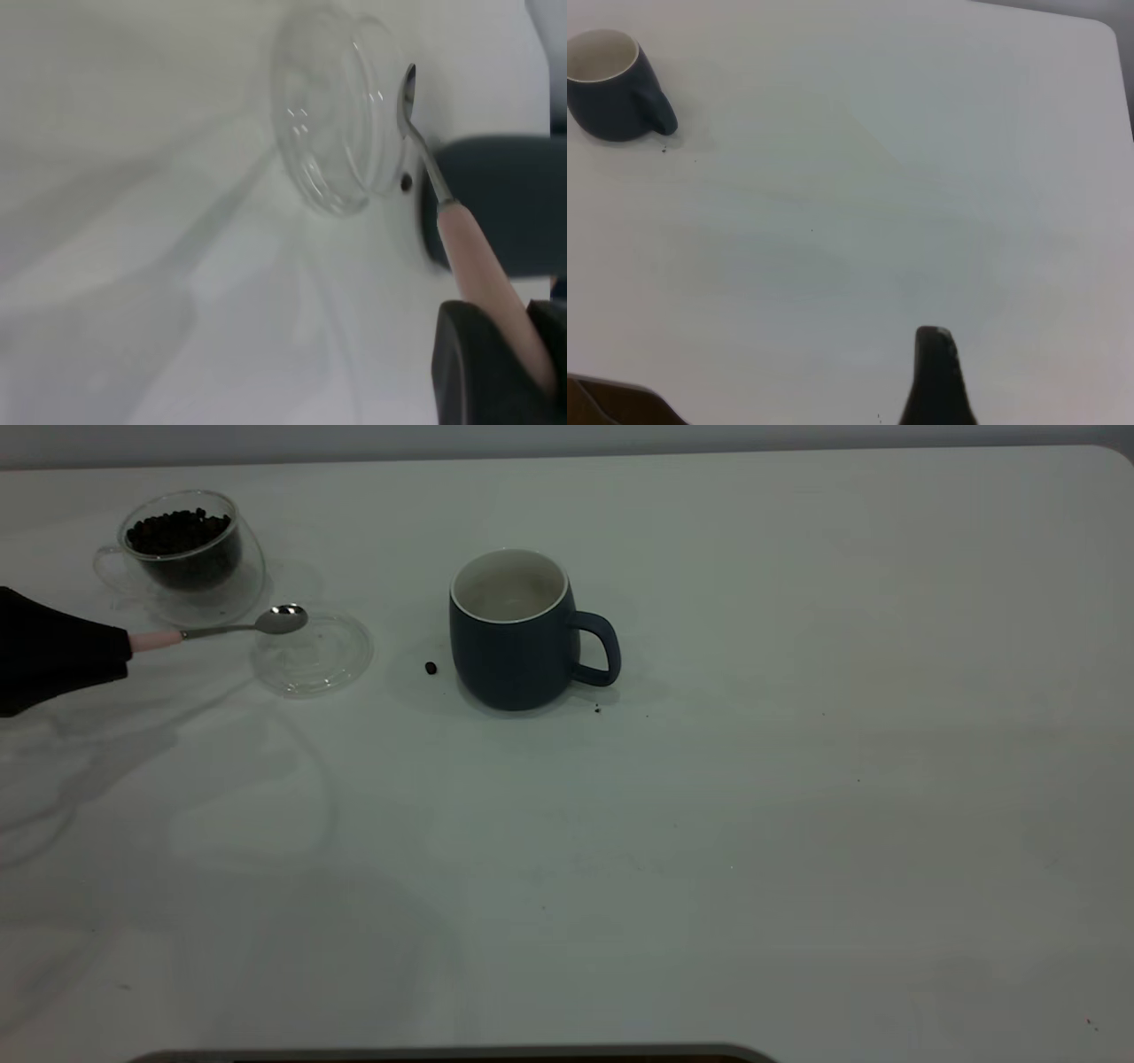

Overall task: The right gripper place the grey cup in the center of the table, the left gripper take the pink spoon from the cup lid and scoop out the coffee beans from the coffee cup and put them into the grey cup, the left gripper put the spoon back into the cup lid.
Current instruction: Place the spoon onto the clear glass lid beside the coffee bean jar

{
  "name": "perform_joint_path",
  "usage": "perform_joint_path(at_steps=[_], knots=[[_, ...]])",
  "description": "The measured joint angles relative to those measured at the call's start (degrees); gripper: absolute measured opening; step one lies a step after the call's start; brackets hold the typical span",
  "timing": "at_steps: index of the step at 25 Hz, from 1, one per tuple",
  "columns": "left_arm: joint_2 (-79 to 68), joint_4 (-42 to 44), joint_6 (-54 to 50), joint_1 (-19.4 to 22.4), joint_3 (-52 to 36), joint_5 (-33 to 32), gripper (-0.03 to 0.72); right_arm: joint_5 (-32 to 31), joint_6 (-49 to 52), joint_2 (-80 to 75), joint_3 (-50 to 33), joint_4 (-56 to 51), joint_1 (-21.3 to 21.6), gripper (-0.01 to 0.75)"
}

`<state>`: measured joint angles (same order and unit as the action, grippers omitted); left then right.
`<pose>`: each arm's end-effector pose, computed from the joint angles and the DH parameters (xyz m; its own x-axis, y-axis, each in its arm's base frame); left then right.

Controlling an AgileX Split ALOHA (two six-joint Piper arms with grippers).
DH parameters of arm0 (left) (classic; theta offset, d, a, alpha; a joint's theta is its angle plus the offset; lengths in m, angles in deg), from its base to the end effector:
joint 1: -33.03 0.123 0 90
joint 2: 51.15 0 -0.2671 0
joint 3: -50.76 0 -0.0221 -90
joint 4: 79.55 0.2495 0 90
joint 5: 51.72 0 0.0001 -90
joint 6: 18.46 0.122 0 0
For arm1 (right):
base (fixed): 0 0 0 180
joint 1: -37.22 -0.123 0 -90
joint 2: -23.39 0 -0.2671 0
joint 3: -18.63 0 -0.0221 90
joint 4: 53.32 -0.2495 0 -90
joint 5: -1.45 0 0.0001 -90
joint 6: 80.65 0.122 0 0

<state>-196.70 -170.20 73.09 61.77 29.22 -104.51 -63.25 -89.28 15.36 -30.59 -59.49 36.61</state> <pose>0.3230 0.0663 -0.0357 -0.8526 -0.4619 -0.2444 -0.1176 0.6253 -0.7715 0.0364 0.0122 0.2498 -0.5147 -0.1093 -0.8504 -0.1476 0.9883 -0.0376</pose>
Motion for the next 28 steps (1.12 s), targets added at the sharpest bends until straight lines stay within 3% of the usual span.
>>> perform_joint_path(at_steps=[28], knots=[[-5.76,-8.31,1.50,-6.49,4.19,1.14,0.135,0.00,0.00,0.00,0.00,-0.07,0.00,0.588]])
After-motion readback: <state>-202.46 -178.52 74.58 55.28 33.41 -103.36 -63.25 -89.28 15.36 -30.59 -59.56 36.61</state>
